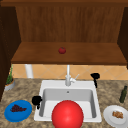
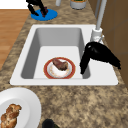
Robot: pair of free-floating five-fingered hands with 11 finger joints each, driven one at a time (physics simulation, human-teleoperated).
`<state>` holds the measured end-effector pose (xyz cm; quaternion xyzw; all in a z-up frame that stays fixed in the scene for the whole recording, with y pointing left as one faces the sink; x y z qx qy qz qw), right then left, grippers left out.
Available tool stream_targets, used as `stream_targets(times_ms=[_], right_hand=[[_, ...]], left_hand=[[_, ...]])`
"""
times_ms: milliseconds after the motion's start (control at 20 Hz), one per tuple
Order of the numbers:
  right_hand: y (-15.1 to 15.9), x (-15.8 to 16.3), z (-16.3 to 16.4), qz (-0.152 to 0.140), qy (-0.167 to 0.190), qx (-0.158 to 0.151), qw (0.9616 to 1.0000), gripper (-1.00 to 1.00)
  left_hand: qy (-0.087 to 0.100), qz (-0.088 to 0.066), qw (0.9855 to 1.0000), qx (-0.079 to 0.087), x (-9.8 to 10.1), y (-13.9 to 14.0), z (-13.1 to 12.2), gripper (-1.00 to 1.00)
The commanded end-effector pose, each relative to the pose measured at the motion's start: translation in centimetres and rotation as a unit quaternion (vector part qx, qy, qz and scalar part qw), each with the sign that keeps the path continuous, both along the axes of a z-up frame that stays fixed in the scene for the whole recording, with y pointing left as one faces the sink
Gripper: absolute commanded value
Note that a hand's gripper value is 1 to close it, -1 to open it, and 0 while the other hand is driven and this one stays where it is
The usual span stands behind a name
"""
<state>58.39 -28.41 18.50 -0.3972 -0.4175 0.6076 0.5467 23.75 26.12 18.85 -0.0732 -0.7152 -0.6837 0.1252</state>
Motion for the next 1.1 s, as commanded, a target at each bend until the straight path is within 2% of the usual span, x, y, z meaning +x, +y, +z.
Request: stream_targets(times_ms=[0, 250, 700, 1050], right_hand=[[-1.6, -1.3, -0.5, -0.029, 0.014, 0.013, 0.9994, -1.0], [-3.8, -3.1, -0.9, -0.037, 0.021, 0.012, 0.999, -1.0], [-8.3, -5.3, -0.6, -0.03, 0.024, 0.022, 0.999, -1.0], [-10.8, -5.3, 1.6, -0.024, 0.057, 0.017, 0.9979, -1.0]], left_hand=[[0.0, 0.0, 1.0, 0.0, 0.0, 0.0, 0.0, 0.0], [0.0, 0.0, 1.0, 0.0, 0.0, 0.0, 0.0, 0.0], [0.0, 0.0, 1.0, 0.0, 0.0, 0.0, 0.0, 0.0], [0.0, 0.0, 1.0, 0.0, 0.0, 0.0, 0.0, 0.0]])
